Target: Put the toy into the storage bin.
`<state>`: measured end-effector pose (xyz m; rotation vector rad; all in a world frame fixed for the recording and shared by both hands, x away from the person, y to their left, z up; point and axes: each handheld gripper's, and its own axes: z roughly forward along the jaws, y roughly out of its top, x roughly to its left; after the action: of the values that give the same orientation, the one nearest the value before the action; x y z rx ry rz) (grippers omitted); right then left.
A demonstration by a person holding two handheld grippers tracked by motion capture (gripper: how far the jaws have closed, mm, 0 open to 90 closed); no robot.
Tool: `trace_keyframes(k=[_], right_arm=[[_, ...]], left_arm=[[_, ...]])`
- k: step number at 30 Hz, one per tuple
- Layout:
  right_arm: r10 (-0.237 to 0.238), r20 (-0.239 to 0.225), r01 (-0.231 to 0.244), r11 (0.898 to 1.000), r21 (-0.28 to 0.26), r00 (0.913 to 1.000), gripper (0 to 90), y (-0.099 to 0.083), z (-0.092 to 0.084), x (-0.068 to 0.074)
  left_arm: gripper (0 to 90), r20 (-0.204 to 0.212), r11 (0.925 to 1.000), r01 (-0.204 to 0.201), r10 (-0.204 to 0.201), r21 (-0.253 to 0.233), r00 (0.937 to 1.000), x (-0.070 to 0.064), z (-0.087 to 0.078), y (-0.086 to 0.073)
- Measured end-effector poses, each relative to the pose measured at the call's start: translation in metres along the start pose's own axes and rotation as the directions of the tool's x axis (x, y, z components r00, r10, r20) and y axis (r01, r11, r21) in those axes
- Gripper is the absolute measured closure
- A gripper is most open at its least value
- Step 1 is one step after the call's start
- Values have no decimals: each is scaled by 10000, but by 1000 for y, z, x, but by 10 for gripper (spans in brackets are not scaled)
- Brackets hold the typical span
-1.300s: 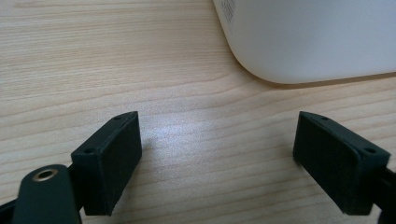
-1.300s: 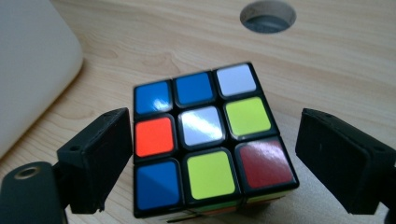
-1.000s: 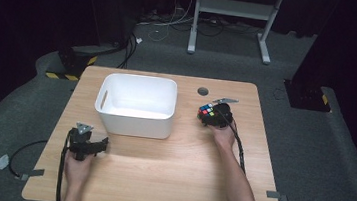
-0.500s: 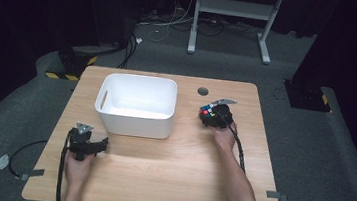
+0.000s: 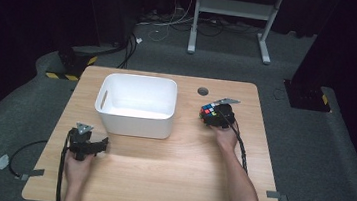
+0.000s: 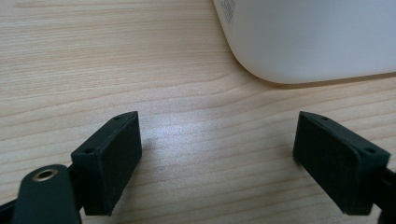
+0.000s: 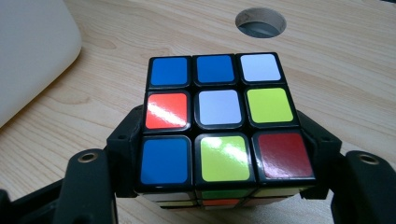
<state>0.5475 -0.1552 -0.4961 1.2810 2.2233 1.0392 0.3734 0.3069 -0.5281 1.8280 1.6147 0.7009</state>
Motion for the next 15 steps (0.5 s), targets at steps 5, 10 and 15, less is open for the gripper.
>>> trace_keyframes(k=[5,10,15], right_arm=[[81,-223,-81,10000,-23,9997,335,1,-3,0],[-20,-335,21,10000,22,9994,335,3,-6,1],[-130,-582,141,9997,187,9982,335,6,-10,5]], left_arm=[[155,0,10000,13,-13,-12,10000,0,0,0],[155,1,10000,8,-8,-6,10000,0,0,0],[155,5,10000,16,-16,-9,10000,0,0,0]])
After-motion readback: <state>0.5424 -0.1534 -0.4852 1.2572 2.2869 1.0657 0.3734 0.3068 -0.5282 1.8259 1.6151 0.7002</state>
